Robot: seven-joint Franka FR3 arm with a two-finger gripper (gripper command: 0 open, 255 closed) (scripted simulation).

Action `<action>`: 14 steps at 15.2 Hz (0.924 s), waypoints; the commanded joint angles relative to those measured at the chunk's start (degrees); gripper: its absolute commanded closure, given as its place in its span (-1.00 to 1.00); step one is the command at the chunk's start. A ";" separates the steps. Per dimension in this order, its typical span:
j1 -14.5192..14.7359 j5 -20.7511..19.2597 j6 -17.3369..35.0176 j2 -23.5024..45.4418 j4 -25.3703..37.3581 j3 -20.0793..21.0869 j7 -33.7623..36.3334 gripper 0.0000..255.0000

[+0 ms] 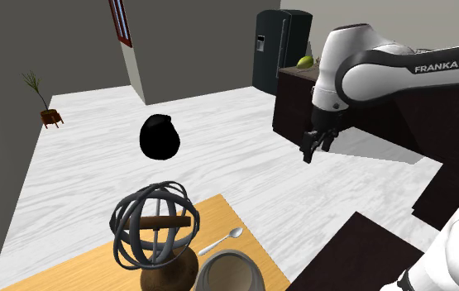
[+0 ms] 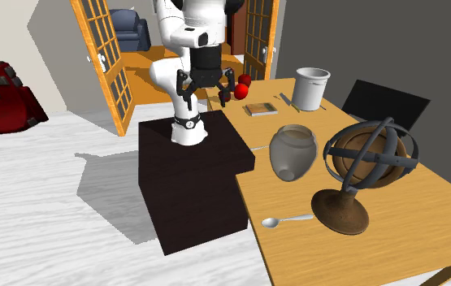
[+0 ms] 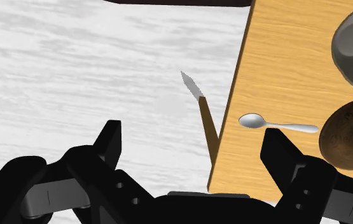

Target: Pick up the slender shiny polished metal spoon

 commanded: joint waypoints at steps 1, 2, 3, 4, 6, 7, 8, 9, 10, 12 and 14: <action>0.43 0.79 3.72 3.03 -1.14 0.85 1.47 -1.00; 0.63 1.13 5.42 4.65 -1.49 1.24 2.13 -1.00; 0.82 1.47 7.13 6.33 -1.77 1.63 2.78 -1.00; 1.01 1.79 8.83 8.08 -1.97 2.01 3.42 -1.00; 1.39 2.38 12.19 11.77 -2.14 2.76 4.68 -1.00; 1.58 2.65 13.85 13.70 -2.11 3.13 5.30 -1.00; 1.76 2.90 15.48 15.69 -2.00 3.49 5.92 -1.00; 1.94 3.13 17.09 17.72 -1.81 3.85 6.54 -1.00; 2.12 3.34 18.67 19.79 -1.54 4.19 7.15 -1.00; 2.48 3.67 21.72 24.06 -0.78 4.86 8.38 -1.00; 2.84 3.88 24.59 28.46 0.29 5.46 9.61 -1.00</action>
